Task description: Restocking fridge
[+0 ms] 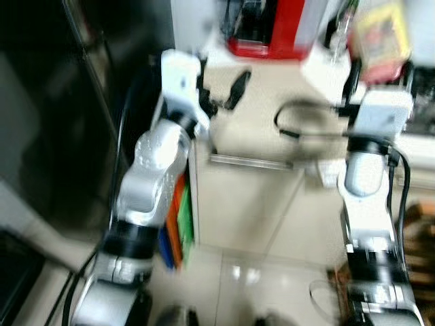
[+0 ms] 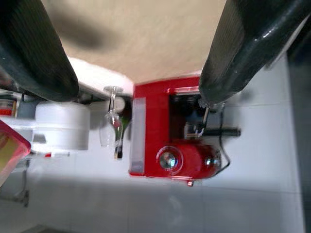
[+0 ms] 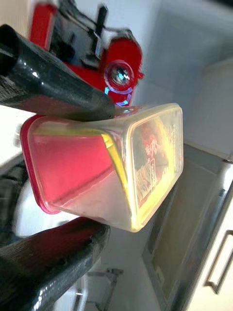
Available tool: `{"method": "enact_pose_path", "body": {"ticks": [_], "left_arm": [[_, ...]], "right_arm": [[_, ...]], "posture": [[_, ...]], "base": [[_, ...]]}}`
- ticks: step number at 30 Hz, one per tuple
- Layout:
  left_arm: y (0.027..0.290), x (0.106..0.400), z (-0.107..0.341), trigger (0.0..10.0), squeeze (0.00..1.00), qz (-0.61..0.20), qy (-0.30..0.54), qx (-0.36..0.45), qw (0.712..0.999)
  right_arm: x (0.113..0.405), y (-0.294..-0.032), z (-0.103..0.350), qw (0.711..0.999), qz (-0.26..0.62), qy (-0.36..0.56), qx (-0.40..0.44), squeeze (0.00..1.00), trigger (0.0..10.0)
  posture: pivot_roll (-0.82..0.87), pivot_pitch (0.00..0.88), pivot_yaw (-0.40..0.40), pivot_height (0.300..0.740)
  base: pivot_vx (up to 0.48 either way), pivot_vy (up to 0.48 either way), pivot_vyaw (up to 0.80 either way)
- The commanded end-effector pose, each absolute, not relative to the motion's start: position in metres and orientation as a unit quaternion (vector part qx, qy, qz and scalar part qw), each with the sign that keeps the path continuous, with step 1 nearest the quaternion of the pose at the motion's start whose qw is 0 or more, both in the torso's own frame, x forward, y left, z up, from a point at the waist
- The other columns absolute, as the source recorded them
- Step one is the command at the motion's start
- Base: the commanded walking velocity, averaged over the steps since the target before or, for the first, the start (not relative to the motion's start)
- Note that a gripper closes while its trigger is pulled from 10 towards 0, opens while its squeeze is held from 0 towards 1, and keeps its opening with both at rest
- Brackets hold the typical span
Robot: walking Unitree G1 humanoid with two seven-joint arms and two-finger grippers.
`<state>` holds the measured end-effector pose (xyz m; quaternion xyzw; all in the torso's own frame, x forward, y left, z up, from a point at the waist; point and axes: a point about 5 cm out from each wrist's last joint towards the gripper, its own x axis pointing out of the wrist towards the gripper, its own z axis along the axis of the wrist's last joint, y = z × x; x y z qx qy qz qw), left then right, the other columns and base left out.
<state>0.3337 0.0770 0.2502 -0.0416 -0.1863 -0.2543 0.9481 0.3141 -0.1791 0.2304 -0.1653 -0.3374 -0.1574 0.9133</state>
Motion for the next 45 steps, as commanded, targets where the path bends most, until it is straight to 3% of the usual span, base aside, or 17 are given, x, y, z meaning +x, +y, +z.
{"method": "enact_pose_path", "body": {"ticks": [1,12,19,27,35,45], "left_arm": [[0.073,0.332,0.253,10.0,0.0,-0.265,-0.191,-0.04,0.944],[0.071,0.331,0.254,10.0,0.0,-0.269,-0.195,-0.049,0.942],[0.075,0.33,0.239,10.0,0.0,-0.25,-0.174,-0.051,0.951],[0.123,0.331,0.176,10.0,0.0,-0.094,-0.059,-0.087,0.99],[0.165,0.309,0.121,10.0,0.0,-0.021,0.02,-0.075,0.997],[0.149,0.304,0.114,10.0,0.0,-0.041,0.022,-0.079,0.996]], "right_arm": [[0.313,-0.18,0.233,0.91,-0.161,-0.346,-0.16,0.0,0.0],[0.319,-0.179,0.231,0.919,-0.138,-0.335,-0.157,0.0,0.0],[0.321,-0.18,0.191,0.962,-0.097,-0.236,-0.095,0.0,0.0],[0.304,-0.18,0.159,0.977,-0.065,-0.182,-0.085,0.0,0.0],[0.292,-0.192,0.122,0.989,-0.029,-0.091,-0.117,0.0,0.0],[0.295,-0.193,0.114,0.99,-0.015,-0.071,-0.123,0.0,0.0]], "posture": [[-0.09,0.015,0.028,0.74],[-0.09,0.008,0.015,0.74],[-0.09,0.018,0.01,0.74],[-0.09,0.029,0.012,0.74],[-0.09,0.029,0.01,0.74],[-0.1,0.045,-0.003,0.74]], "base": [[-0.277,0.0,0.0],[-0.267,0.0,0.0],[-0.266,0.0,0.0],[-0.264,0.0,0.0],[-0.099,0.0,0.0],[0.0,-0.349,0.0]]}}
